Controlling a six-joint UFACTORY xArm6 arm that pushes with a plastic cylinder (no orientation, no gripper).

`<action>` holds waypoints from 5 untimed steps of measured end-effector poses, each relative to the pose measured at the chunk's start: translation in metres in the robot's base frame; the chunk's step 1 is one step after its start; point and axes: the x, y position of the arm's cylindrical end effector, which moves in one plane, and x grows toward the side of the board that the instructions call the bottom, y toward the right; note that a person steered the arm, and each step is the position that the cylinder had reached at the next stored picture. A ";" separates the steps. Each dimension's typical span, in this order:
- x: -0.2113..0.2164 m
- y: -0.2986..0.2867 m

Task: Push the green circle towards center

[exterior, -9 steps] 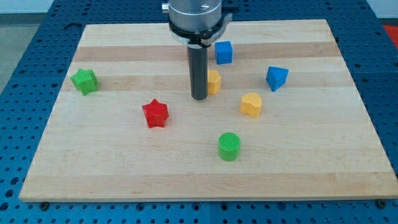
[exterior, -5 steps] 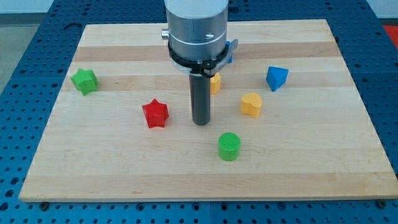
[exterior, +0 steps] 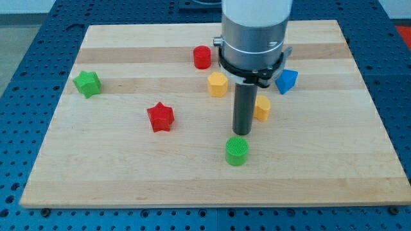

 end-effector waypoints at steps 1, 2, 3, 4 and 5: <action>0.000 0.002; 0.000 0.002; 0.000 0.013; 0.000 0.019; 0.000 0.024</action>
